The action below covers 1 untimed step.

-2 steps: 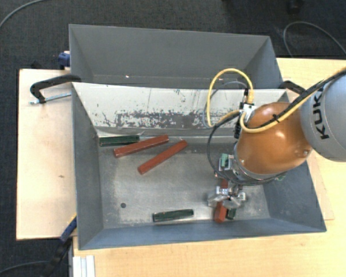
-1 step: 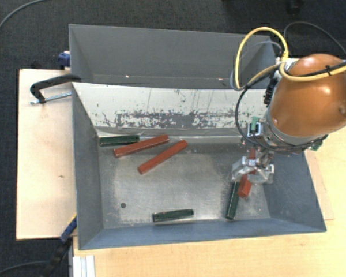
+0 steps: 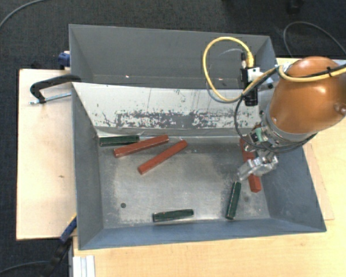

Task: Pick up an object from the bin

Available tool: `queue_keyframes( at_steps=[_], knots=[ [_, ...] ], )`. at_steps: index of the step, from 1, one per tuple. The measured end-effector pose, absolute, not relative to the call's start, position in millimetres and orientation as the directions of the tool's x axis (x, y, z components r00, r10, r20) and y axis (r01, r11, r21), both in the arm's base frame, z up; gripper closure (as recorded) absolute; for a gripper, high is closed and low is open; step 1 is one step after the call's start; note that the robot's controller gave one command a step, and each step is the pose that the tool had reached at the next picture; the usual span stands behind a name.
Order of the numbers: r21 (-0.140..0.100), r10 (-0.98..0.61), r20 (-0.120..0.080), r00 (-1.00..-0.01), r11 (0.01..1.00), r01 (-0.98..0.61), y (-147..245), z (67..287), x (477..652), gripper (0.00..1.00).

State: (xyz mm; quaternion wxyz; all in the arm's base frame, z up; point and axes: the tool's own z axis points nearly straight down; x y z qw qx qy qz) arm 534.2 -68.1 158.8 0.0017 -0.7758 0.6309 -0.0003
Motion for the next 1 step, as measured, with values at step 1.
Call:
queue_keyframes(
  at_steps=[1],
  knots=[
    [-0.012,-0.976,0.001,0.219,-0.219,-0.976,-60.8,236.1,539.9,1.00]
  ],
)
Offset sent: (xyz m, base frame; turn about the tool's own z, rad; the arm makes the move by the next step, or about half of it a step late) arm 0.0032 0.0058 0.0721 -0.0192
